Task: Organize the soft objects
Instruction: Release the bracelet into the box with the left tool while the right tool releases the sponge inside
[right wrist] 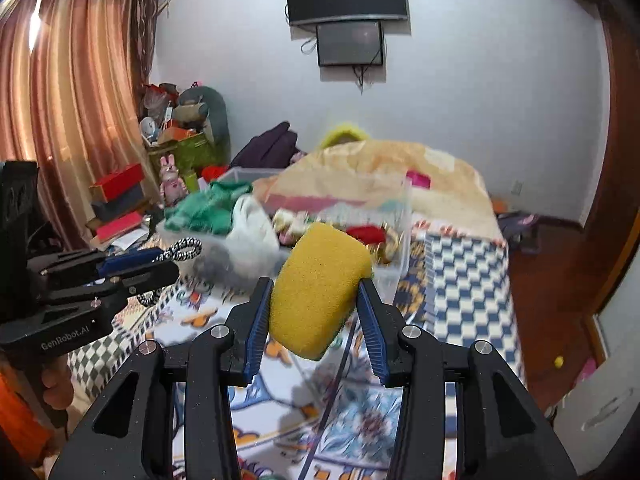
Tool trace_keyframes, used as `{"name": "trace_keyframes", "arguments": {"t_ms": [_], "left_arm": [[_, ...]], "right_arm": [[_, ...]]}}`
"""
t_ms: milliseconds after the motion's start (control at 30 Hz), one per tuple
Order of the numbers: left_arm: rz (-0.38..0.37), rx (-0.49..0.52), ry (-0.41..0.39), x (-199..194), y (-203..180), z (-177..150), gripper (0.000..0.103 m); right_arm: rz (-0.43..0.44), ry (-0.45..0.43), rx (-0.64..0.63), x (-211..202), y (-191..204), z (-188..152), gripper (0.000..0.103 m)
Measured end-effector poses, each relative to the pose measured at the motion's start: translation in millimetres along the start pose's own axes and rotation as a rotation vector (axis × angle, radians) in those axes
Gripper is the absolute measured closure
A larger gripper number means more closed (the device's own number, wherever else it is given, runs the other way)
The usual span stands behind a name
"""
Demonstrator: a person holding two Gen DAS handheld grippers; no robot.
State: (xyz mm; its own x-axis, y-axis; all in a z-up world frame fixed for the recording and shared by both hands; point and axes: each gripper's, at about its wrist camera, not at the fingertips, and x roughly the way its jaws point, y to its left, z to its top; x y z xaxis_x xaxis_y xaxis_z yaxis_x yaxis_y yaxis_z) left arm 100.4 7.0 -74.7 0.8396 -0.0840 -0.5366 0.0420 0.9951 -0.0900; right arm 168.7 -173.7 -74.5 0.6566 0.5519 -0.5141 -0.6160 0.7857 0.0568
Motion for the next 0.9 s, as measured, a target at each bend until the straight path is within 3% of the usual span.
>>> {"name": "trace_keyframes", "arguments": {"t_ms": [367, 900], "left_arm": [[0.034, -0.011, -0.051, 27, 7, 51, 0.08], [0.041, -0.085, 0.07, 105, 23, 51, 0.079]], "right_arm": [[-0.013, -0.044, -0.002, 20, -6, 36, 0.064], [-0.049, 0.063, 0.007, 77, -16, 35, 0.063]]}}
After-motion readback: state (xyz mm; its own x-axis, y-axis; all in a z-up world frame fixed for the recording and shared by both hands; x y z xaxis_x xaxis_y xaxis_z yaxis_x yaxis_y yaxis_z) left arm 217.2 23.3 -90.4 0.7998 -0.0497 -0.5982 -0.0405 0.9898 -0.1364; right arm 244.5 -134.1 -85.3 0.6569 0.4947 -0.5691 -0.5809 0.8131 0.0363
